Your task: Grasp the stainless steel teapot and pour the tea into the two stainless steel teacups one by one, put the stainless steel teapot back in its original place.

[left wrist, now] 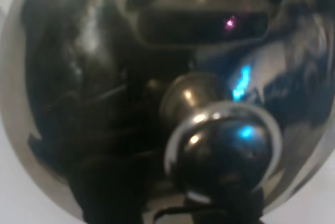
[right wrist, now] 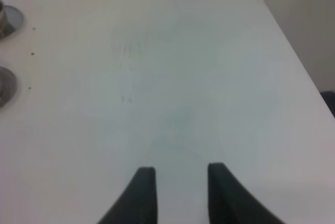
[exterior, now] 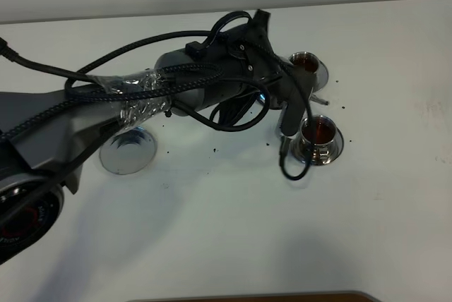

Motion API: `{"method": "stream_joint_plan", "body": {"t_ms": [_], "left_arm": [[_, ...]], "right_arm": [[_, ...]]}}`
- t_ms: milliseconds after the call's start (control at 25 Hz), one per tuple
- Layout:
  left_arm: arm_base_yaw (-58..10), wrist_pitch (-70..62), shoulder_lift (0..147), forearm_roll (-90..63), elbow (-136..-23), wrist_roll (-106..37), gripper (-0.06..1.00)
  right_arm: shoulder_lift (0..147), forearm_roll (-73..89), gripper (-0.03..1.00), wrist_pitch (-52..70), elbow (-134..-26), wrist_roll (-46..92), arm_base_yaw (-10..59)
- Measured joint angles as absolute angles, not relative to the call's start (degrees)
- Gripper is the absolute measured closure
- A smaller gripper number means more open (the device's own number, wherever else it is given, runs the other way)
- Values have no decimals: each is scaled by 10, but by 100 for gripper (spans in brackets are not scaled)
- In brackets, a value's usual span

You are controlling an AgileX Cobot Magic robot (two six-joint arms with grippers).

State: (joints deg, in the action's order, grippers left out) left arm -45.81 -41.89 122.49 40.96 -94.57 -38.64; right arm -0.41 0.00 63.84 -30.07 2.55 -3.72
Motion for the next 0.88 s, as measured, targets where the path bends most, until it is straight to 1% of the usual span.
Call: {"method": "stream_joint_plan", "body": {"t_ms": [200,360,480,640,880], "left_arm": [[-447,-487,1195,320,-946,-307,70],[-428,-563,1191,222,-946,-290,70],[-407,-594,1191,141,-946,-290,70],[-384,-599,1191,62,-946,-291,70],[-366,-557,1191,40,-918,-289,70]], "right_arm": [[-4,0,72,638,-301,26,-37],[-4,0,72,638,-301,26,-37],[-4,0,72,638,-301,26,-37],[-4,0,72,638,-301,26,-37],[-4,0,72,638,-301,26,-37]]}}
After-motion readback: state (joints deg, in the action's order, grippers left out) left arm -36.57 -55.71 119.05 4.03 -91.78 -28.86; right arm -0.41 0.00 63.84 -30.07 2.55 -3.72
